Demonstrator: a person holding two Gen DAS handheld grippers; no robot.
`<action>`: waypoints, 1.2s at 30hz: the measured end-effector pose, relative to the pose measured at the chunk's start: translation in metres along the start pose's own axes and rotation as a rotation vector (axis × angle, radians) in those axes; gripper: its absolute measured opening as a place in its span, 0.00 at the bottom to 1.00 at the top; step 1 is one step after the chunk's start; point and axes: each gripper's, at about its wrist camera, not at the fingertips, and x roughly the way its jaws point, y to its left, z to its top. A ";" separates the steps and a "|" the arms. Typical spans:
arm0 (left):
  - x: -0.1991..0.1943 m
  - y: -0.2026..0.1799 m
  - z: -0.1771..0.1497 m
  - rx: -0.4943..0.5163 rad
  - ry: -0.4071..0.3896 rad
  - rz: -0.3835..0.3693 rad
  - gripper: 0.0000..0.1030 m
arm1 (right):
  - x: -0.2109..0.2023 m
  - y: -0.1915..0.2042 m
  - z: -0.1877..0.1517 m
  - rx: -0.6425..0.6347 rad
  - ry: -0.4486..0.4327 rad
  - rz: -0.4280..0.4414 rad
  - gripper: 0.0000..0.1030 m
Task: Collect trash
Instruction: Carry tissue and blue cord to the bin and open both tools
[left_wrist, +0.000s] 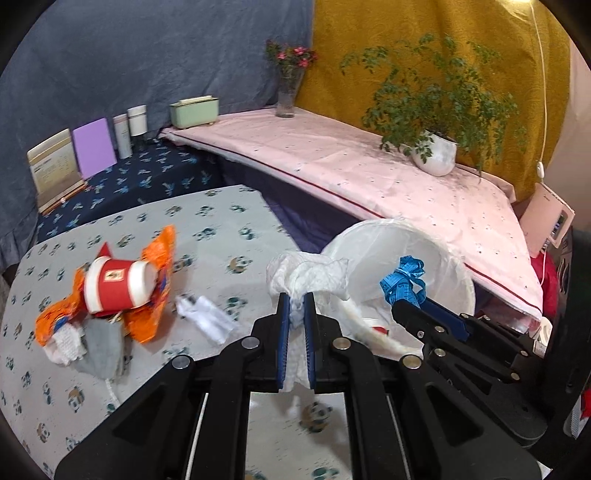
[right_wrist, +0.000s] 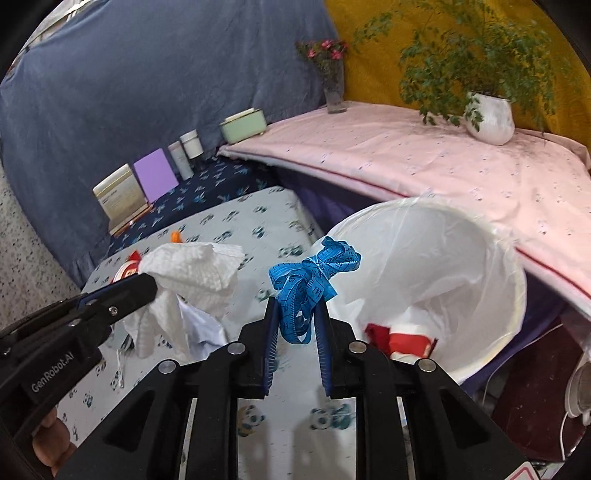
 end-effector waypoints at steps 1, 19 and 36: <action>0.003 -0.007 0.003 0.010 -0.001 -0.010 0.08 | -0.001 -0.005 0.002 0.004 -0.006 -0.008 0.18; 0.069 -0.078 0.024 0.076 0.068 -0.148 0.08 | -0.004 -0.091 0.016 0.105 -0.020 -0.149 0.18; 0.077 -0.071 0.026 0.048 0.053 -0.088 0.57 | -0.009 -0.094 0.016 0.118 -0.035 -0.156 0.32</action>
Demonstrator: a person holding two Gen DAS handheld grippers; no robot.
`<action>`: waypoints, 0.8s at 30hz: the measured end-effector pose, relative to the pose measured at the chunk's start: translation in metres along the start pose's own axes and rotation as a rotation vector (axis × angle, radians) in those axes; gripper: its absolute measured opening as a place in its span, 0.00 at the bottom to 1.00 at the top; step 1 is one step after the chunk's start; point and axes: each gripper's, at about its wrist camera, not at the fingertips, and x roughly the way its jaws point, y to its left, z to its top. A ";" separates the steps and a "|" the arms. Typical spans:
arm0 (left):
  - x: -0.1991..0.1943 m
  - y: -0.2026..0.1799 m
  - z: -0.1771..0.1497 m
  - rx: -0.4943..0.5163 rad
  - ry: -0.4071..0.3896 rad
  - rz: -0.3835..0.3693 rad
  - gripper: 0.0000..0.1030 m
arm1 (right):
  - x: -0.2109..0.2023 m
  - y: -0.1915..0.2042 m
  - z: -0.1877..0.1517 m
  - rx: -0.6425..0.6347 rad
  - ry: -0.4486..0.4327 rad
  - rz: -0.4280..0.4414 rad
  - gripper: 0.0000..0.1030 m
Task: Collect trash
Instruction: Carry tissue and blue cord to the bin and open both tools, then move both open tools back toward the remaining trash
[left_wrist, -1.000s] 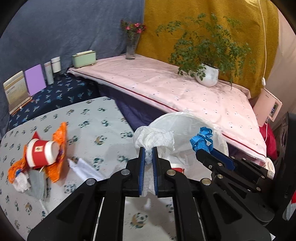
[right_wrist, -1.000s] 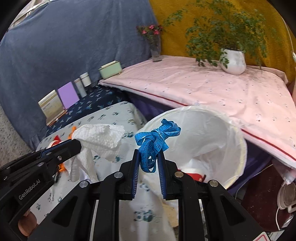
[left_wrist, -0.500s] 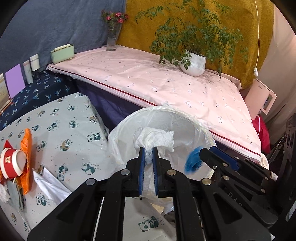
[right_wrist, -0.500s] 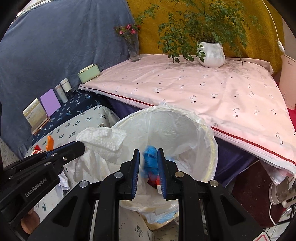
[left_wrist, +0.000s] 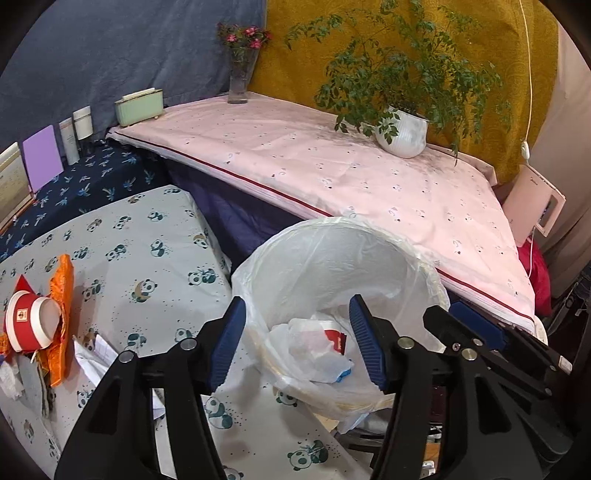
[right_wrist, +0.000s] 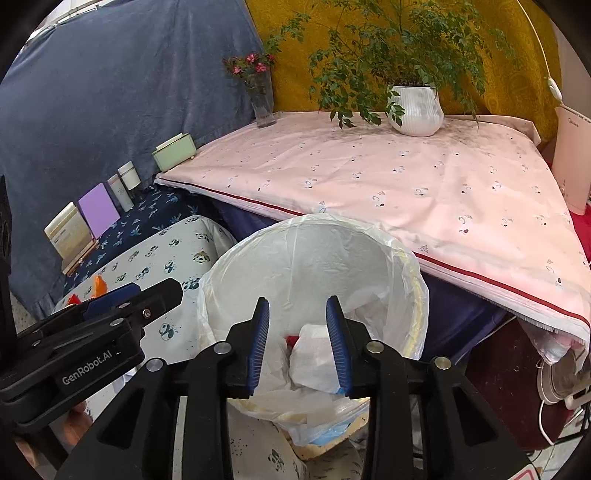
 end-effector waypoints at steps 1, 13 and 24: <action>-0.002 0.002 -0.001 -0.004 -0.004 0.008 0.60 | -0.001 0.002 0.000 -0.005 -0.001 0.002 0.32; -0.036 0.047 -0.015 -0.097 -0.030 0.112 0.65 | -0.014 0.041 -0.006 -0.071 -0.005 0.060 0.37; -0.073 0.113 -0.046 -0.184 -0.027 0.270 0.75 | -0.016 0.101 -0.020 -0.167 0.022 0.132 0.43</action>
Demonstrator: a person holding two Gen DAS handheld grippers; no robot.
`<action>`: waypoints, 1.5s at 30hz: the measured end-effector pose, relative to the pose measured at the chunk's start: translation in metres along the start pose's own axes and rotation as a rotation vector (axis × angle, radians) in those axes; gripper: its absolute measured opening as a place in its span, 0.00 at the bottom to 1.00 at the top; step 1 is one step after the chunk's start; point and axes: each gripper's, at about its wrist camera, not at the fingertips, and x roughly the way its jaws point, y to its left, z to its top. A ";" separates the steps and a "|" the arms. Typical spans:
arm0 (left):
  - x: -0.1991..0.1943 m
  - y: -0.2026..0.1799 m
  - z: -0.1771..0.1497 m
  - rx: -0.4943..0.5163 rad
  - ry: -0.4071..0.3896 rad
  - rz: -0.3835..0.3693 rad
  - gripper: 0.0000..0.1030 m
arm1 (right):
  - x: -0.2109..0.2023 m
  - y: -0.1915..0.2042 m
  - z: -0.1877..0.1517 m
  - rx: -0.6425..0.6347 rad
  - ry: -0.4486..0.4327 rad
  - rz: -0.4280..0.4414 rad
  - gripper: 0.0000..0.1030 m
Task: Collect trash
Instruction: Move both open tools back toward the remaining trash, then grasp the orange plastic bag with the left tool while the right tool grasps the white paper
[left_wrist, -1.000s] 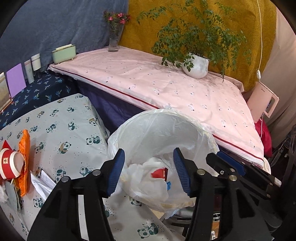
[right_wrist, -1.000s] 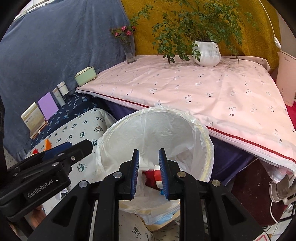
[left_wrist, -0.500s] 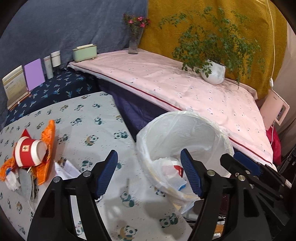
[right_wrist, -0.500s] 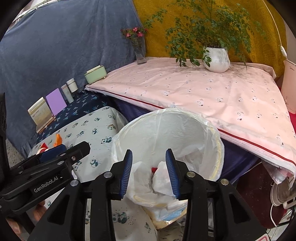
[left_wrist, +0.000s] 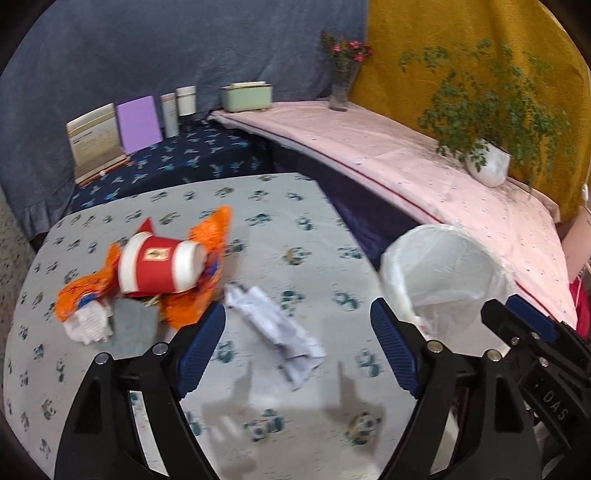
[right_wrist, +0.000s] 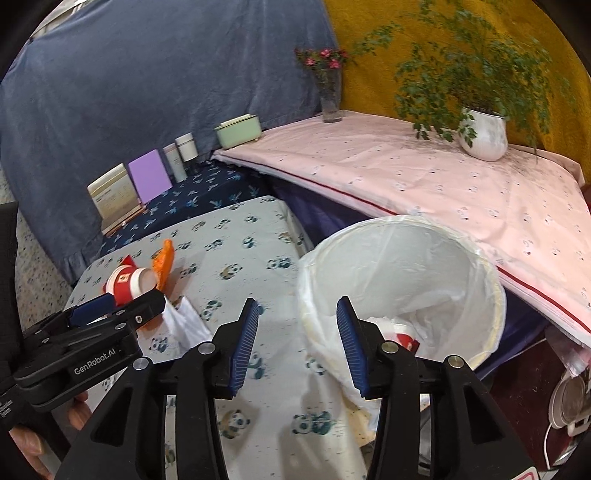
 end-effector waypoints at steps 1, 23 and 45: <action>0.000 0.007 -0.001 -0.011 0.005 0.010 0.75 | 0.001 0.004 -0.001 -0.006 0.003 0.005 0.44; -0.001 0.150 -0.041 -0.195 0.070 0.191 0.88 | 0.065 0.102 -0.030 -0.155 0.145 0.087 0.53; 0.034 0.257 -0.010 -0.263 0.093 0.179 0.90 | 0.136 0.144 -0.035 -0.223 0.223 0.069 0.53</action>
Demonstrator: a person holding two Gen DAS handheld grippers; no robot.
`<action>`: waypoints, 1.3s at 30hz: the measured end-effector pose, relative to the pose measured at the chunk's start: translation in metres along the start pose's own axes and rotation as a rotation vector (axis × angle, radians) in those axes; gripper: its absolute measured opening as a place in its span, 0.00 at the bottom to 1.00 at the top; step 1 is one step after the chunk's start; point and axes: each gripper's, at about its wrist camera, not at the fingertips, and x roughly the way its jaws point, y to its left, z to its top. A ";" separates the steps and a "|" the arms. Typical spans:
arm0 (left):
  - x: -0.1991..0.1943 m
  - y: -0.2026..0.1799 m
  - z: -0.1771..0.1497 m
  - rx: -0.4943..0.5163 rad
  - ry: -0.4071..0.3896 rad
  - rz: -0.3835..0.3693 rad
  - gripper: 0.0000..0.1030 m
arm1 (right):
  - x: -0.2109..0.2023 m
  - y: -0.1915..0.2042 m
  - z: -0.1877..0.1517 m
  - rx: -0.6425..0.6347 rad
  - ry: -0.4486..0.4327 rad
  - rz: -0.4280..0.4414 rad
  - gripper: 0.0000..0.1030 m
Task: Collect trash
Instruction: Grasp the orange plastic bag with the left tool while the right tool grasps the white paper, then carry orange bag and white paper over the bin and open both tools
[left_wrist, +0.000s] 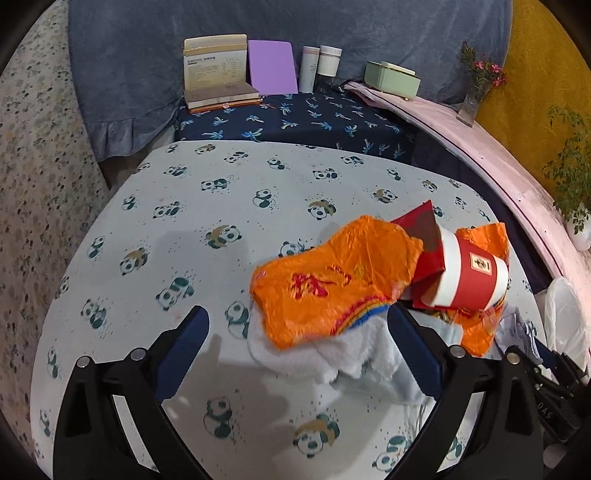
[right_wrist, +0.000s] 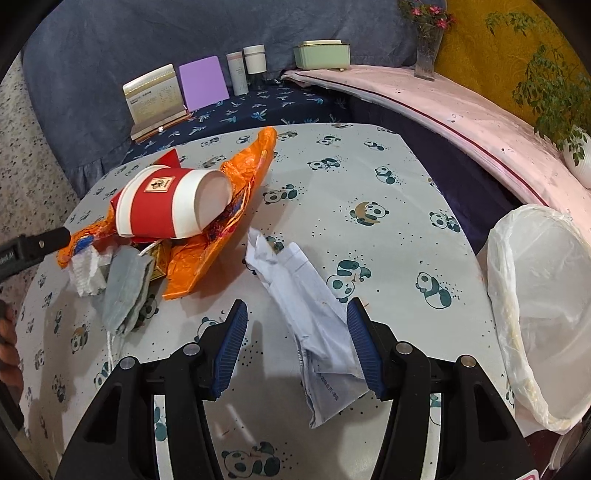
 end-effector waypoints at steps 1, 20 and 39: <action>0.005 0.000 0.003 0.005 0.004 -0.007 0.90 | 0.002 0.000 0.000 0.001 0.002 -0.005 0.53; 0.015 -0.013 0.014 0.009 0.005 -0.069 0.29 | -0.009 -0.005 -0.002 0.037 -0.037 0.000 0.30; -0.087 -0.094 0.014 0.106 -0.161 -0.187 0.22 | -0.094 -0.042 0.002 0.108 -0.214 0.013 0.29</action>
